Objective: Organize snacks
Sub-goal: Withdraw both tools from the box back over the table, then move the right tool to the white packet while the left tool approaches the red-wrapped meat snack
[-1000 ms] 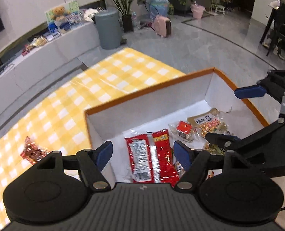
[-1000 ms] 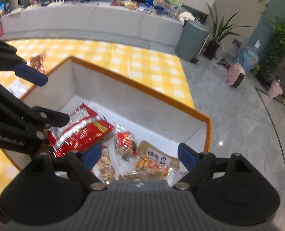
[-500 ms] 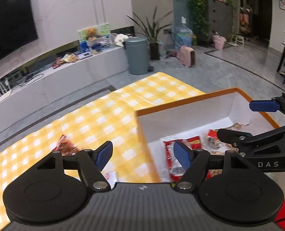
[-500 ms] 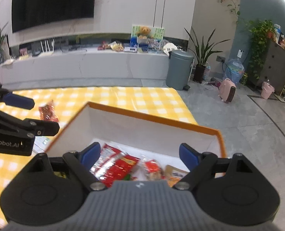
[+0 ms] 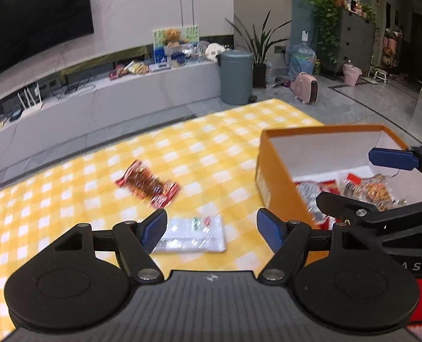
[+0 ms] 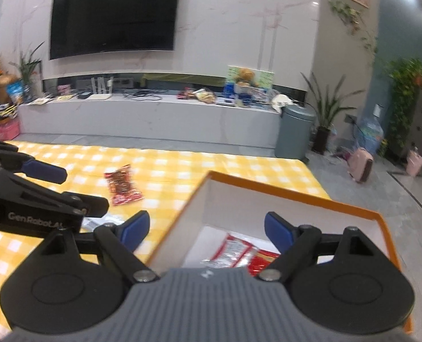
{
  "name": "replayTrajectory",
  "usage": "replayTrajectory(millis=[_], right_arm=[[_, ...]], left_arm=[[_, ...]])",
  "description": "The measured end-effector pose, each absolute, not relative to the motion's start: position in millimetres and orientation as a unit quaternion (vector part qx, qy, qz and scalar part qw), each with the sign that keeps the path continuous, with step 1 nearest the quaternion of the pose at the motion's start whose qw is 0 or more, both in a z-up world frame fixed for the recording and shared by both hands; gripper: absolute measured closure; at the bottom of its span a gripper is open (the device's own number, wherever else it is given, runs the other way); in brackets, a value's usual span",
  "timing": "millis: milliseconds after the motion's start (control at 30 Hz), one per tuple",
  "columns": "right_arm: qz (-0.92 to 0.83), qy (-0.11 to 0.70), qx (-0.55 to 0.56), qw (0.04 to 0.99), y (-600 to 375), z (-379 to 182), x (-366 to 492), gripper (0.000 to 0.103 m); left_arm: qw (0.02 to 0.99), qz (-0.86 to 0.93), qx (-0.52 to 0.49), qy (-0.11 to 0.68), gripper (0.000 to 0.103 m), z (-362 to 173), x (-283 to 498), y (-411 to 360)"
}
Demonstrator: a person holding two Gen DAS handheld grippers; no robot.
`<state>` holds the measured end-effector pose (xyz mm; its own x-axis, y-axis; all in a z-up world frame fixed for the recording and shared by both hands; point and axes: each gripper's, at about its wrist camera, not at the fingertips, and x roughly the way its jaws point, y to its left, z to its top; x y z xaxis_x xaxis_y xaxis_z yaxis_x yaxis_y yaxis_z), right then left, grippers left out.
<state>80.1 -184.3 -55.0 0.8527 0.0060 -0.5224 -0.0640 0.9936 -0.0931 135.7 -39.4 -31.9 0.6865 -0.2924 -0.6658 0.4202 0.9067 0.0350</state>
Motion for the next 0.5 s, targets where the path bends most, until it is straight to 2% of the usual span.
replayTrajectory(millis=[200,367,500], right_arm=[[0.051,0.298,-0.083,0.95,-165,-65,97,0.018],[0.085,0.343,-0.108,0.929,-160,-66,127,0.024],[0.108,0.369,-0.122,0.915,-163,-63,151,0.025]], left_arm=[[0.903,-0.184,0.083,0.378,0.019,-42,148,-12],[0.891,-0.196,0.076,0.401,0.019,-46,165,2],[0.88,-0.214,0.071,0.419,0.019,-46,178,10]])
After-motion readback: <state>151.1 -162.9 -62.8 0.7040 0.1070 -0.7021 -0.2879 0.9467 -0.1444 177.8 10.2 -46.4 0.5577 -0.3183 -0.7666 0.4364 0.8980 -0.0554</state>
